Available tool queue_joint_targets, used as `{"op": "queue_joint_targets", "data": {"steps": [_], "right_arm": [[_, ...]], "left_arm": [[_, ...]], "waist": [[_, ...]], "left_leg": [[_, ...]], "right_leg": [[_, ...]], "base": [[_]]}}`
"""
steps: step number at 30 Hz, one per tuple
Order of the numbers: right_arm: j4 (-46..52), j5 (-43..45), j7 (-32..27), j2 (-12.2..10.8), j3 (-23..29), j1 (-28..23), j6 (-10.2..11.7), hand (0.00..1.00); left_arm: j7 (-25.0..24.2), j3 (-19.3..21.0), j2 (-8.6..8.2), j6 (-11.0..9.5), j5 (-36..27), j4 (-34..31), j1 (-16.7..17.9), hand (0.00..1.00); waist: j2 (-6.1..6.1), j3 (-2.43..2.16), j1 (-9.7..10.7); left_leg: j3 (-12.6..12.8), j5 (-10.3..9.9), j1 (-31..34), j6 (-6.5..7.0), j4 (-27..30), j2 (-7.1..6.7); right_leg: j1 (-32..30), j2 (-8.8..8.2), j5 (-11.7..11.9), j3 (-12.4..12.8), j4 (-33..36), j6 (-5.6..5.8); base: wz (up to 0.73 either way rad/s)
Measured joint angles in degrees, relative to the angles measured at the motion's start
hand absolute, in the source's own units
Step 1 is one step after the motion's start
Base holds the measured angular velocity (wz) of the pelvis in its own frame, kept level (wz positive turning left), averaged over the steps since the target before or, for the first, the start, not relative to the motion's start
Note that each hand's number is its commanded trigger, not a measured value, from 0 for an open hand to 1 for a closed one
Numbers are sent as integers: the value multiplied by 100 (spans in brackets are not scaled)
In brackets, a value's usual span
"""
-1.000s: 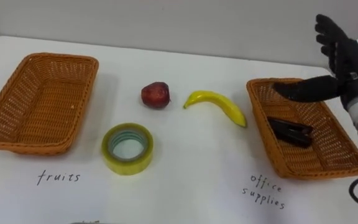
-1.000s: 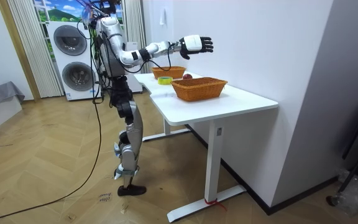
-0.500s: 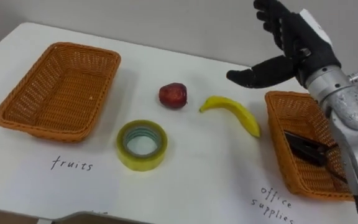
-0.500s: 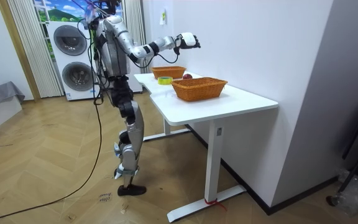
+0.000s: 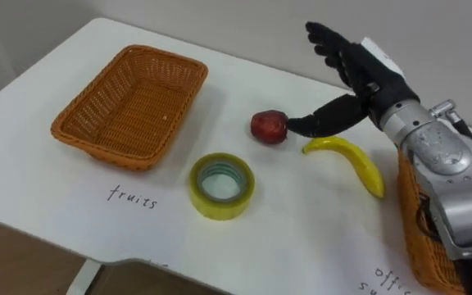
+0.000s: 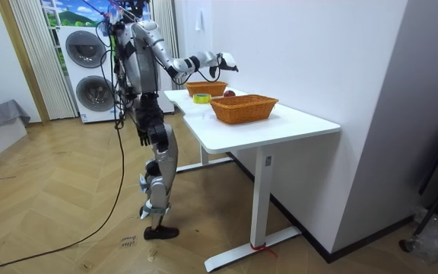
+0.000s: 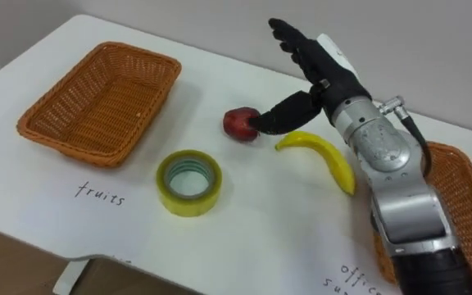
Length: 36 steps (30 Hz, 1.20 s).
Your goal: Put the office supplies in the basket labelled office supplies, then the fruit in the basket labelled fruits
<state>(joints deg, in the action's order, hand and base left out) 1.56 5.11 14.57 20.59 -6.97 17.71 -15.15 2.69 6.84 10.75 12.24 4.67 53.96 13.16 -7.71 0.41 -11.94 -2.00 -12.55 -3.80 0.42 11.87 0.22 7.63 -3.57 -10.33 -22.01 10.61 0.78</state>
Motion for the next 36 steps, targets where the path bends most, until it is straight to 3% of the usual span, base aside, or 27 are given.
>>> {"op": "queue_joint_targets", "data": {"steps": [4, 13, 23, 36], "right_arm": [[-293, 113, 0, -1, -145, 94, -1, 0], [-541, 190, 50, -1, -531, 129, -8, 0], [-536, 159, 51, -67, -551, 126, -107, 0], [-593, 210, -47, -85, -744, 126, -107, 0]], "left_arm": [[57, -30, 15, 31, 37, -5, 29, 0], [62, -77, 17, 154, 258, -19, 253, 0], [67, -82, 1, 284, 515, -348, 500, 0], [87, -144, 16, 276, 638, -457, 438, 0]], "waist": [[-53, 16, -115], [-48, 19, -262], [-140, -47, -479], [-128, 7, -564]], "left_leg": [[-24, -1, -2, 5, 21, -13], [-40, 10, 31, -14, -13, -11], [-53, 24, 166, -20, -6, -10], [-53, 39, 272, -22, -10, -13]], "right_leg": [[19, -16, -1, -6, -1, 1], [-14, -7, -1, -76, -2, 2], [-120, 0, -1, -117, -6, 1], [-217, -8, -1, -147, -4, 1]], "base": [[3], [-2], [2], [0]]}}
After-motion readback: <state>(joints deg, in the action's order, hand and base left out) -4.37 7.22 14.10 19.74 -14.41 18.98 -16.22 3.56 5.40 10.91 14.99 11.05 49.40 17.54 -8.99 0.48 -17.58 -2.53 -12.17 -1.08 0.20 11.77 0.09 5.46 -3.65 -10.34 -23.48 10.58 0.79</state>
